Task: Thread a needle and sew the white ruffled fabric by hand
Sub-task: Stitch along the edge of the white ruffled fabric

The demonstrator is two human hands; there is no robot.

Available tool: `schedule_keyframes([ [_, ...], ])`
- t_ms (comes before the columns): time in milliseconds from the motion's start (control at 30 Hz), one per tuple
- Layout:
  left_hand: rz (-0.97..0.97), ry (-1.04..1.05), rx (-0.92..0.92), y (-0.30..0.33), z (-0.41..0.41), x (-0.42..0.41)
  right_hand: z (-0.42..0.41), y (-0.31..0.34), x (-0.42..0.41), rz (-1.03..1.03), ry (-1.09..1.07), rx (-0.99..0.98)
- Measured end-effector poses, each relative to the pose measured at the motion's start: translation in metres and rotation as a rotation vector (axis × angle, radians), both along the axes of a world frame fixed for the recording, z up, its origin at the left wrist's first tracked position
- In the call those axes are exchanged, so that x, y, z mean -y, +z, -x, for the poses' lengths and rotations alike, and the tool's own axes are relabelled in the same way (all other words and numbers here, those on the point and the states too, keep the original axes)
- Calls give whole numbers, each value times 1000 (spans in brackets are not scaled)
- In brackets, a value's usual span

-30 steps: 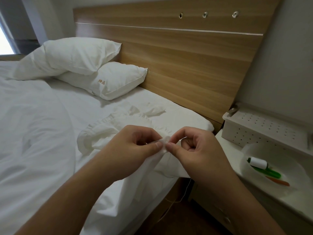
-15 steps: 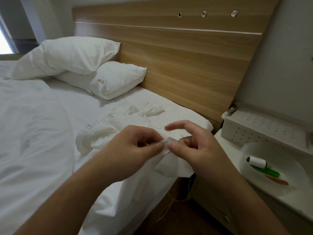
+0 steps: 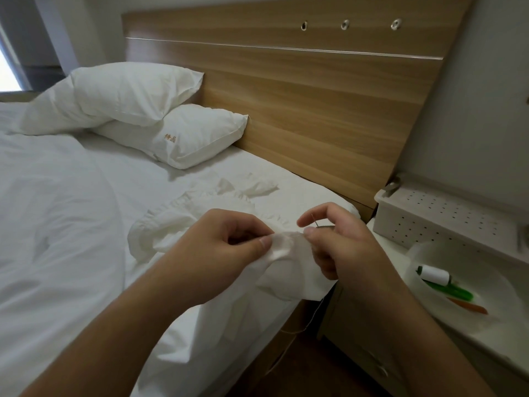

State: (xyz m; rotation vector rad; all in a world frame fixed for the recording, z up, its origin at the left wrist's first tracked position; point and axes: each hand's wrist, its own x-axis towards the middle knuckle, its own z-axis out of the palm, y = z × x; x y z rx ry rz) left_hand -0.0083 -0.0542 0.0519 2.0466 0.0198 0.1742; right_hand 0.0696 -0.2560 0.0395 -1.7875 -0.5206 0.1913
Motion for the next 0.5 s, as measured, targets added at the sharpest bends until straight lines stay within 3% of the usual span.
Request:
schedule_keyframes([
  [100,23,23,-20,2,1,1,-1,3,3,-26,-1,-46],
  [500,95,48,-20,5,1,5,15,12,-1,49,66,163],
])
